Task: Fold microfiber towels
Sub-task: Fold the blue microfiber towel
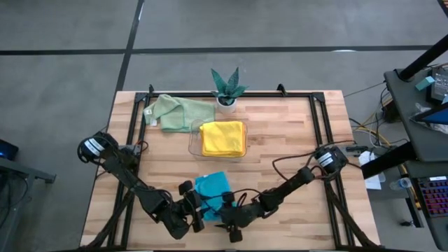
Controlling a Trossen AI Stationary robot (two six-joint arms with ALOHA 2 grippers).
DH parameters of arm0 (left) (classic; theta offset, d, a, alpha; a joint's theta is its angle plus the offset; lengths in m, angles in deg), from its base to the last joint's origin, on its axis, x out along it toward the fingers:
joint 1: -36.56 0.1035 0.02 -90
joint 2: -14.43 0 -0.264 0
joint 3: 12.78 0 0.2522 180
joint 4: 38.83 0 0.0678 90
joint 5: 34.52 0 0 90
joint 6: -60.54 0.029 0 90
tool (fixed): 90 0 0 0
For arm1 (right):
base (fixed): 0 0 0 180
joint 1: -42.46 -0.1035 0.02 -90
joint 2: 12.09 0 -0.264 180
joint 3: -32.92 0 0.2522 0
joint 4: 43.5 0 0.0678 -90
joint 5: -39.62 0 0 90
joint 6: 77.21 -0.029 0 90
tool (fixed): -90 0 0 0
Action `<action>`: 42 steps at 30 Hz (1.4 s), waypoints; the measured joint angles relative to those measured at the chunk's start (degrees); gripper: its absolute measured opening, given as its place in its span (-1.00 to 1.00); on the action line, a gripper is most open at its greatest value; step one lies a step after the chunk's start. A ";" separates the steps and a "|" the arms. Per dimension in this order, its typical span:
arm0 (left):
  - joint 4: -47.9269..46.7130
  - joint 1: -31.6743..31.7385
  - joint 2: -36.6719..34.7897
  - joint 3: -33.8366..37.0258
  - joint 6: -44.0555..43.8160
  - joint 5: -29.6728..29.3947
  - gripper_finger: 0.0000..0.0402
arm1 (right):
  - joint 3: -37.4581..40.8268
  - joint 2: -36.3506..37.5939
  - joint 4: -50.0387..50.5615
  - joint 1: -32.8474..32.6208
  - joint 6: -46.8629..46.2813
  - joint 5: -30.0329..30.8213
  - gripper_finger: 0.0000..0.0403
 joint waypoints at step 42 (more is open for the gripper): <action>-23.03 10.40 0.92 -0.79 -43.22 15.97 -0.18 | 31.26 28.43 -14.56 -2.55 11.65 15.41 0.22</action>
